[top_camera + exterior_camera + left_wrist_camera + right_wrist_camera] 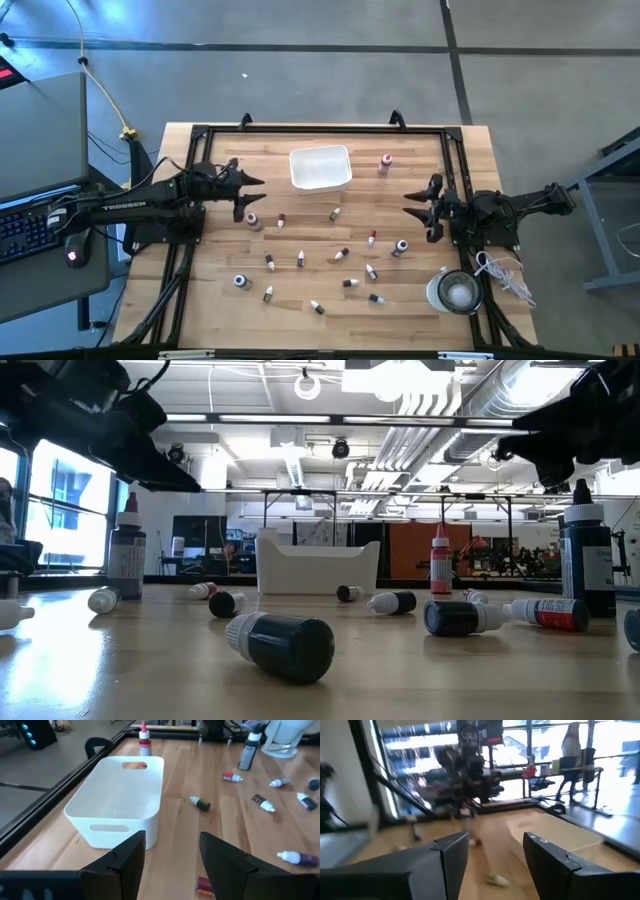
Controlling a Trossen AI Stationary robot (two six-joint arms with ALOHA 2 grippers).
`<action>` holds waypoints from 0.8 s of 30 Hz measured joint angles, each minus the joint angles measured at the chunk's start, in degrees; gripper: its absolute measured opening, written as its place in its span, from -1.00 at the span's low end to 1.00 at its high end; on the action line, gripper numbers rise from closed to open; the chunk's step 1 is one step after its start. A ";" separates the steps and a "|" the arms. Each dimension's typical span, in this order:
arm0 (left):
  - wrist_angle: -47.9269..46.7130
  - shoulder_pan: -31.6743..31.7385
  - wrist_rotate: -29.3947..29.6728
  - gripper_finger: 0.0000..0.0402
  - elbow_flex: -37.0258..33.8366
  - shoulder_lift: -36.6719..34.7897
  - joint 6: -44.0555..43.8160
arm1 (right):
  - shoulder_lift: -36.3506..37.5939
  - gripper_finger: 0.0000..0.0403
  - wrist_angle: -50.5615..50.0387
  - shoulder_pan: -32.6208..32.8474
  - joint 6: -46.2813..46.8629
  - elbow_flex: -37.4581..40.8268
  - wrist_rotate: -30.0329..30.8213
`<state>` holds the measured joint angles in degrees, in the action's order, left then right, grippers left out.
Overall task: Pick & Place food coloring
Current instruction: Put the large pink food coloring bottle into the white bin
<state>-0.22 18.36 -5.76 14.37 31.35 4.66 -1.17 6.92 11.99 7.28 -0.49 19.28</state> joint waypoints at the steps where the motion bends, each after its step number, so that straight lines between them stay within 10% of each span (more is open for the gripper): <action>1: 0.07 -0.01 -0.49 -0.07 0.00 -0.64 -0.33 | 0.00 -0.09 1.58 0.00 2.38 -0.02 -0.46; 15: 0.34 -0.03 -6.81 -0.07 0.02 -3.55 -11.12 | 0.00 -0.09 12.19 -0.01 -5.23 0.00 15.81; 24: 0.91 -0.03 -3.73 -0.07 0.02 -2.97 -12.46 | -10.55 -0.09 19.89 0.00 -5.37 -0.46 8.19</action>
<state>0.69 18.33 -9.49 14.39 28.38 -7.80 -11.72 26.81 11.99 1.91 -0.95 27.47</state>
